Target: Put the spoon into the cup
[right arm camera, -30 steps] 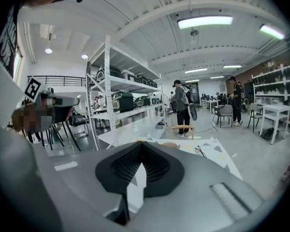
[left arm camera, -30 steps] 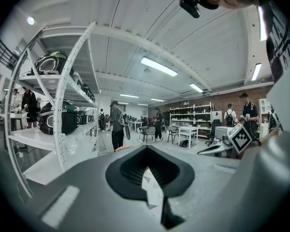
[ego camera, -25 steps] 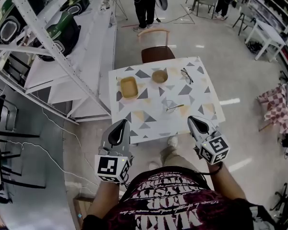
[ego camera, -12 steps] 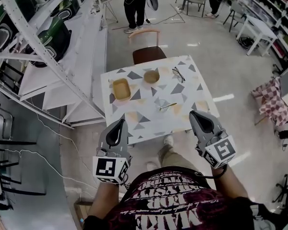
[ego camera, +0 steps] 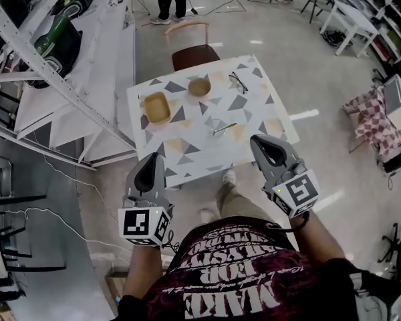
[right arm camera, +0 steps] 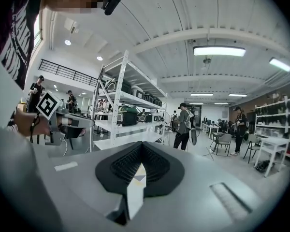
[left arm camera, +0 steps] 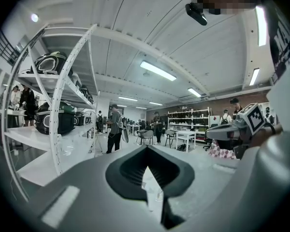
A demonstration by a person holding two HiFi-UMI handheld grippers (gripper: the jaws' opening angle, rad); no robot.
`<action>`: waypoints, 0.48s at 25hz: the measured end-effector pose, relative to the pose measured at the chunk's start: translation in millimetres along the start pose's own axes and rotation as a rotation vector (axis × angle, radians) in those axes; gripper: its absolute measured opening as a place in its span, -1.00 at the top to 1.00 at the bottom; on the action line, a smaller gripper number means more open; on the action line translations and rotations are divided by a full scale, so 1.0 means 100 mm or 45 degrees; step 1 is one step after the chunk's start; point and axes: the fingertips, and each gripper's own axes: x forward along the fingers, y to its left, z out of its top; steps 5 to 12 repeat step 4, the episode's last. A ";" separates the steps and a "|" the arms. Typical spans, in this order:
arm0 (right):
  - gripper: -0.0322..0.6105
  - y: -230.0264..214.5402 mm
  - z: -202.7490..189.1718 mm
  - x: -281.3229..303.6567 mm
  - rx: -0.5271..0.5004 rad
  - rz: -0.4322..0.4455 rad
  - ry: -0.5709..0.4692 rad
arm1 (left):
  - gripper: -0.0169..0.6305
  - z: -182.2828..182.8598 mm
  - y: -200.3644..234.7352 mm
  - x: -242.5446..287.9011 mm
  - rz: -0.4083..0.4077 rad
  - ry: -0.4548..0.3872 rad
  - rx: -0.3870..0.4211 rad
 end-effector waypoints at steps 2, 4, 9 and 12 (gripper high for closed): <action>0.81 0.01 -0.02 0.00 0.012 0.005 0.004 | 0.95 -0.01 -0.01 0.00 0.002 0.009 0.002; 0.81 0.02 -0.04 0.00 0.025 0.006 0.010 | 0.95 -0.02 -0.02 0.02 -0.001 0.014 0.004; 0.81 0.02 -0.04 0.00 0.025 0.006 0.010 | 0.95 -0.02 -0.02 0.02 -0.001 0.014 0.004; 0.81 0.02 -0.04 0.00 0.025 0.006 0.010 | 0.95 -0.02 -0.02 0.02 -0.001 0.014 0.004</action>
